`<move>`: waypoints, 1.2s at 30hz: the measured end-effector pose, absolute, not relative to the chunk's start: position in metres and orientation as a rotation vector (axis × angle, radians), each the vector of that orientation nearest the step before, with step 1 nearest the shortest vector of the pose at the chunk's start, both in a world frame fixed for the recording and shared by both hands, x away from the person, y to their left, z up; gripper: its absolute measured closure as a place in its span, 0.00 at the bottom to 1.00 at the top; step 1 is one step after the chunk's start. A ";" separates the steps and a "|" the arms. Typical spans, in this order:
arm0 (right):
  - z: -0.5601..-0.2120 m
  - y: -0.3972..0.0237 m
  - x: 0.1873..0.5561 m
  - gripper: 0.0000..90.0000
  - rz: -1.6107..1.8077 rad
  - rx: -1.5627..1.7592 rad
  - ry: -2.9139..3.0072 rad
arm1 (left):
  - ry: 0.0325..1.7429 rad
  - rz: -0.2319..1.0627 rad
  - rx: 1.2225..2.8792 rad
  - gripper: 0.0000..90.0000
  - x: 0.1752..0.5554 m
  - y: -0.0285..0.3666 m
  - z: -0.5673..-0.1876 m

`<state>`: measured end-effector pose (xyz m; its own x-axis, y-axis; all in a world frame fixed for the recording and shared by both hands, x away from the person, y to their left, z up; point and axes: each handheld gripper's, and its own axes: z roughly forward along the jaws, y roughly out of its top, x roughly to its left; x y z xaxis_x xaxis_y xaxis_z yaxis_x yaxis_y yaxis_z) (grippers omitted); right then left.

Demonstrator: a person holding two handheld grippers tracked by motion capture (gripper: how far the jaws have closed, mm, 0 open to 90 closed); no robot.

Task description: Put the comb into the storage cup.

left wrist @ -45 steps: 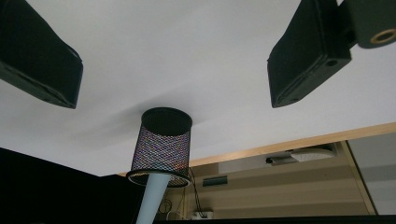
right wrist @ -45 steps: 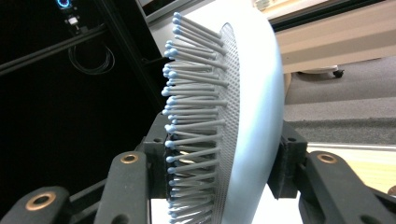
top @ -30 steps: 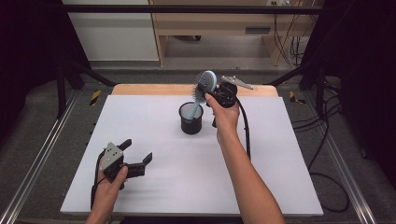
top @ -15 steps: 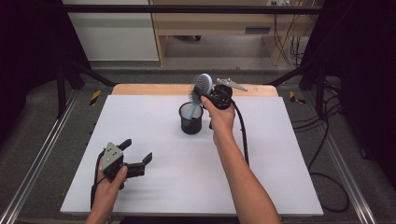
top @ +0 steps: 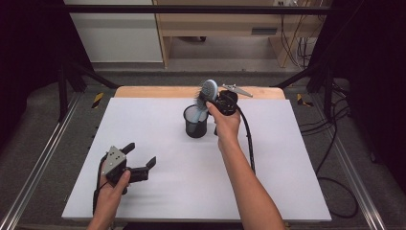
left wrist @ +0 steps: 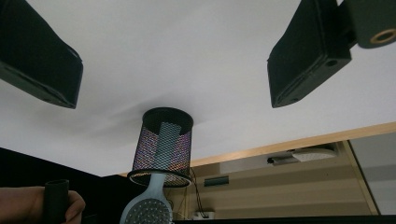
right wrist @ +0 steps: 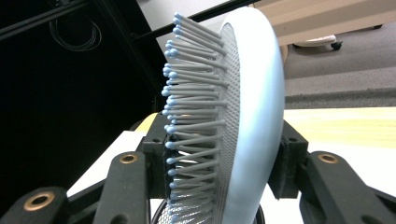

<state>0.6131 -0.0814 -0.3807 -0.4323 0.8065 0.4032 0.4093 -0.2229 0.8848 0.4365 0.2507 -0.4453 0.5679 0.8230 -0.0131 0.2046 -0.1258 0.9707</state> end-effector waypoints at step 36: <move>-0.390 -0.094 0.615 0.54 1.723 1.529 1.669 | 0.867 0.659 1.657 0.04 0.436 0.249 -0.446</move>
<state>0.6151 -0.0936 -0.3904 -0.3912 0.7938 0.4657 0.4400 -0.2831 0.8522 0.4365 0.2489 -0.4458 0.5775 0.8163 -0.0112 0.2072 -0.1332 0.9692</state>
